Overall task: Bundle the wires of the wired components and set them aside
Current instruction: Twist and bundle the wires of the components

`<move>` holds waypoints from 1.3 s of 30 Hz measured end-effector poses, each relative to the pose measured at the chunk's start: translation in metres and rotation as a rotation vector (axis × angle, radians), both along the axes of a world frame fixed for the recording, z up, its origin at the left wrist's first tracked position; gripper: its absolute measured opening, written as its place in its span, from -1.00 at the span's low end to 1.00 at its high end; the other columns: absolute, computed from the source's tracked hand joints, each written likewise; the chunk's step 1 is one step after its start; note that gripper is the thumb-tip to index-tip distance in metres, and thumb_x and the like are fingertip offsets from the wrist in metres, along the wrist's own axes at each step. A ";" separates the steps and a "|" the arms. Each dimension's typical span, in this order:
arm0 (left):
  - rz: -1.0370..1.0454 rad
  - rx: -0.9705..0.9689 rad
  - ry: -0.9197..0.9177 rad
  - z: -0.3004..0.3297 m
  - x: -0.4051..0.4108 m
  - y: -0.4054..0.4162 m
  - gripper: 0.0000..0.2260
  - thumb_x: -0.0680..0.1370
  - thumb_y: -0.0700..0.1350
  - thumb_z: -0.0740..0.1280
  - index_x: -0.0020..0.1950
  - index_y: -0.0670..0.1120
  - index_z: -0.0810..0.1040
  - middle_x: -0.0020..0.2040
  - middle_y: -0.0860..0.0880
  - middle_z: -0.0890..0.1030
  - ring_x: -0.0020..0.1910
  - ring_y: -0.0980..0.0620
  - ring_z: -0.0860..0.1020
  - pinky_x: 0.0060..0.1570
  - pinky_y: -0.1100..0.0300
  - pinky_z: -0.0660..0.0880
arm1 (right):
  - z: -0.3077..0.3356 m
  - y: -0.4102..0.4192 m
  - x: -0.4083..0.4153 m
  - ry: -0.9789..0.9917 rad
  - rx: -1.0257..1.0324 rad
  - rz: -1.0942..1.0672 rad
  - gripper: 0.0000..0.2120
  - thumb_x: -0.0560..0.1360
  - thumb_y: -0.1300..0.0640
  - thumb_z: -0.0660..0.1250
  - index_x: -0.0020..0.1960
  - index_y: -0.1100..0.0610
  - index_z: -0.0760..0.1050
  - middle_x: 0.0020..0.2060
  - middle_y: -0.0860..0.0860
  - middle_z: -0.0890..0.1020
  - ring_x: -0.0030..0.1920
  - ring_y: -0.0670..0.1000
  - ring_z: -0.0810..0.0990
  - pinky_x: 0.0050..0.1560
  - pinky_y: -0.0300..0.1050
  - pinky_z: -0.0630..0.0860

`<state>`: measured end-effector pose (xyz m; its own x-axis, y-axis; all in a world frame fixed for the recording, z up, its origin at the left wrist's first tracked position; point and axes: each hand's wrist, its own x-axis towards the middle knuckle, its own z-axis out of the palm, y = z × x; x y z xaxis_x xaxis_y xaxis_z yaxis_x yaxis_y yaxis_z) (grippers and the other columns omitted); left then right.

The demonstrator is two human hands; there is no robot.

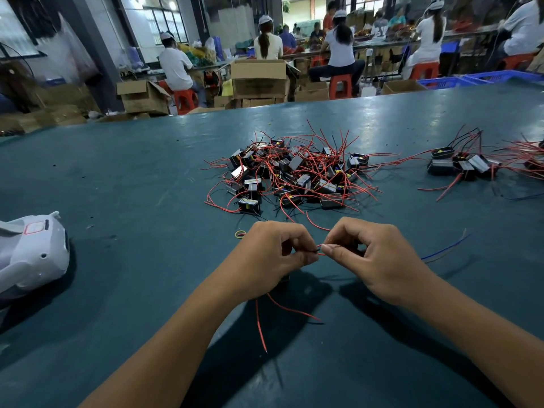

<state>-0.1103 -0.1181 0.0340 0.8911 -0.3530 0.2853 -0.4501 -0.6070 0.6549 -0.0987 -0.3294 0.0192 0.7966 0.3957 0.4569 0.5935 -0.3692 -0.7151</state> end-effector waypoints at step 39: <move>0.007 -0.308 0.207 -0.009 0.002 -0.008 -0.93 0.60 -0.17 0.37 -0.02 -0.08 0.66 -0.18 0.01 0.73 -0.27 0.07 0.62 -0.20 0.21 0.57 | 0.003 0.013 -0.006 0.258 0.300 -0.071 -0.90 0.51 0.23 0.40 -0.17 0.12 0.63 -0.32 0.20 0.62 -0.31 0.02 0.50 -0.20 0.17 0.49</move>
